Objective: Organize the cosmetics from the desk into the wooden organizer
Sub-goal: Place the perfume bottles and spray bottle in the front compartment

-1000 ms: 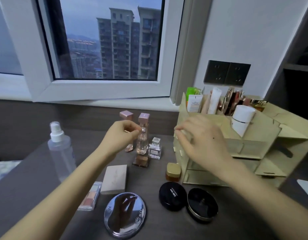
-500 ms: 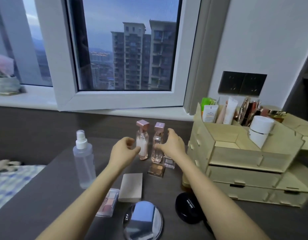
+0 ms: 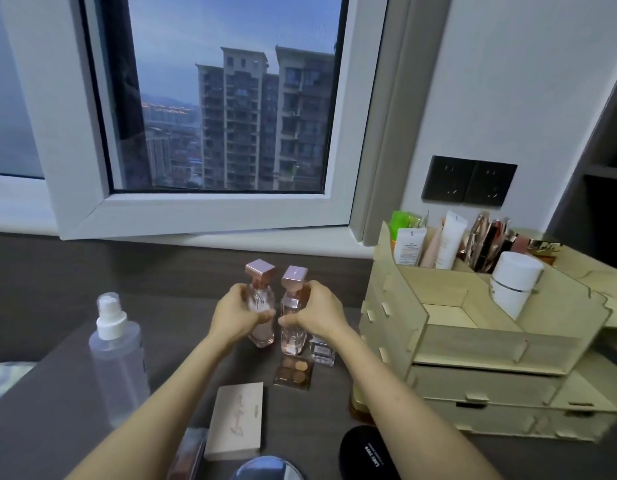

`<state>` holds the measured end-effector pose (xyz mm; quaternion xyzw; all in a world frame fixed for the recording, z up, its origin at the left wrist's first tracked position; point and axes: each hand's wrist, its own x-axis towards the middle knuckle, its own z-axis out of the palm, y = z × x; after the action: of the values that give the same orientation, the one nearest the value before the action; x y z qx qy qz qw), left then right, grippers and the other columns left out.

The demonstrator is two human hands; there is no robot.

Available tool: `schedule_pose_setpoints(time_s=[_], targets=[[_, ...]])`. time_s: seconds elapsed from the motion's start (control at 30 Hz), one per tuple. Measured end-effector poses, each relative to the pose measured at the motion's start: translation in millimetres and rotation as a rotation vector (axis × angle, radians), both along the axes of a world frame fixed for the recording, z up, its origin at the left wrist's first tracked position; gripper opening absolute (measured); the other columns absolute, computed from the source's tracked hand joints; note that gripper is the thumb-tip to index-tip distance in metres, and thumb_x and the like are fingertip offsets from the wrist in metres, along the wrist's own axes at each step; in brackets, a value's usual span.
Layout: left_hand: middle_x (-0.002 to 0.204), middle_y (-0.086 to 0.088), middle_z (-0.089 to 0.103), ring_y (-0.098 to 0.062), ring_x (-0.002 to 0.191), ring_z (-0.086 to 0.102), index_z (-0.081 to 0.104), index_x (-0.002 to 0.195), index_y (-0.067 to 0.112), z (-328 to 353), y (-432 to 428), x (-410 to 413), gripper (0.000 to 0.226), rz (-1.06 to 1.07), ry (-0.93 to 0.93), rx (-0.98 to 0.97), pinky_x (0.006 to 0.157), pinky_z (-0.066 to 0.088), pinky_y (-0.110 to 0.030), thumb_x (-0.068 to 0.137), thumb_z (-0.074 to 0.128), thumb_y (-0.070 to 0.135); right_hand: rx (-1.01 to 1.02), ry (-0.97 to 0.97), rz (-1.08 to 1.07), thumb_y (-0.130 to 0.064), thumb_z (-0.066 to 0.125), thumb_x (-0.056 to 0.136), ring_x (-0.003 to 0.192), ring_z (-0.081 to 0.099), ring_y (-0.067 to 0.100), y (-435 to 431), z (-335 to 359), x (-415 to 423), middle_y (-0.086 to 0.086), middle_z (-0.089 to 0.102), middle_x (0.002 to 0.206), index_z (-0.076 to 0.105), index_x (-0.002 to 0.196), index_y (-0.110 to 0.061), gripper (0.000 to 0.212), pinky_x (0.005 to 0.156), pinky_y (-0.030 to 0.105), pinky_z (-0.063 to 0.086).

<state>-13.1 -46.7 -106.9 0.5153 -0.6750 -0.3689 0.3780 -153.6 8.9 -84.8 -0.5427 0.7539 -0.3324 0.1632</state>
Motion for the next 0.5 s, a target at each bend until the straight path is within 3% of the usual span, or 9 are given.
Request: schedule_pose_setpoints(time_s=[0.13,0.33,0.4,0.5], targets=[[0.109,-0.006,0.062,-0.022,0.093,0.058,0.053,0.114,0.007,0,3,7,0.053,0.042,0.055,0.0,0.086,0.05,-0.038,0.069,0.079,0.013,-0.113,-0.028,-0.023,-0.028,0.083,0.065,0.109,0.058,0.02,16,13,13,0.001,0.063,0.118,0.052,0.116,-0.015,0.061,0.081,0.026,0.043],[0.104,-0.01,0.067,-0.027,0.096,0.063,0.059,0.107,0.007,34,18,23,0.046,0.077,0.196,-0.062,0.081,0.051,-0.039,0.067,0.08,0.012,-0.399,-0.177,0.033,-0.025,0.087,0.06,0.092,0.062,0.013,73,81,13,-0.006,0.066,0.101,0.056,0.103,-0.02,0.054,0.084,0.031,0.051],[0.102,-0.01,0.068,-0.026,0.095,0.064,0.06,0.106,0.006,57,30,23,0.044,0.039,0.278,-0.095,0.079,0.054,-0.04,0.067,0.08,0.012,-0.479,-0.243,0.049,-0.02,0.087,0.06,0.09,0.063,0.01,102,106,4,-0.008,0.066,0.096,0.057,0.101,-0.02,0.051,0.082,0.027,0.051],[0.101,-0.004,0.067,-0.019,0.091,0.063,0.061,0.109,0.008,95,57,16,0.042,-0.05,0.341,-0.174,0.07,0.047,-0.023,0.07,0.078,0.011,-0.562,-0.318,0.055,-0.015,0.086,0.06,0.09,0.065,0.009,145,137,-17,-0.004,0.069,0.098,0.061,0.105,-0.015,0.051,0.082,0.026,0.051]])
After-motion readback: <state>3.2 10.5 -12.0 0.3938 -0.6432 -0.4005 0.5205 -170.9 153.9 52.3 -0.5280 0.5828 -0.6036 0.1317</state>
